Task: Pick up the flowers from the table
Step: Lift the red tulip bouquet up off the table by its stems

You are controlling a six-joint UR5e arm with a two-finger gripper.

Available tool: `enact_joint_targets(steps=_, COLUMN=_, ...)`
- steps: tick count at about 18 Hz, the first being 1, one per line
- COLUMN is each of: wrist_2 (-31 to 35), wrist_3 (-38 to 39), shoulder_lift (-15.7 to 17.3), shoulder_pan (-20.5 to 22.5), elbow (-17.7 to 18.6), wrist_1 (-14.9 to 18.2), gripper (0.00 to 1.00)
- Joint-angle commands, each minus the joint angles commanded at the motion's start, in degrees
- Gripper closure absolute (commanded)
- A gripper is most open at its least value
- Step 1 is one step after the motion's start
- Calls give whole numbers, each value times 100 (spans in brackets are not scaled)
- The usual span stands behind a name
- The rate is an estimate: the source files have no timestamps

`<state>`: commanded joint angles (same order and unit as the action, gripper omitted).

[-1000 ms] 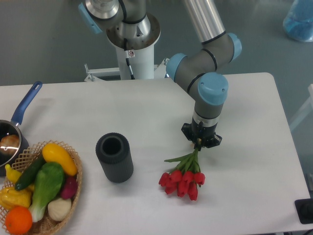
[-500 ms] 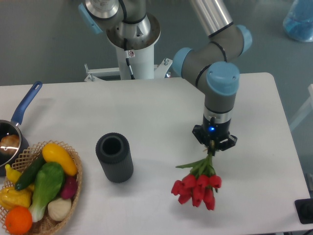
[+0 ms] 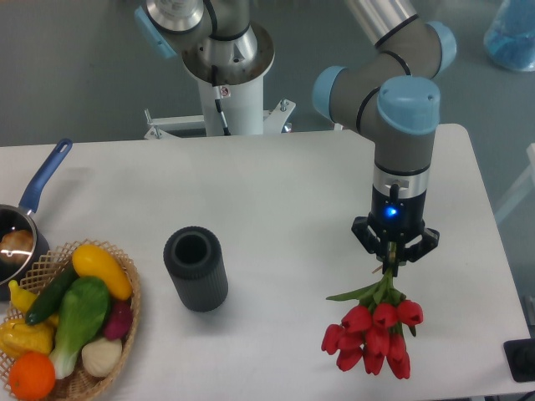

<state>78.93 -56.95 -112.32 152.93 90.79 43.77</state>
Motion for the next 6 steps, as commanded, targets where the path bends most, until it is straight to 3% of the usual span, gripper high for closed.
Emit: enact_joint_targets(steps=6, wrist_2=-105, wrist_3=79, shoulder_lift=0, shoulder_pan=17, elbow=-9, wrist_1=0, gripper=78)
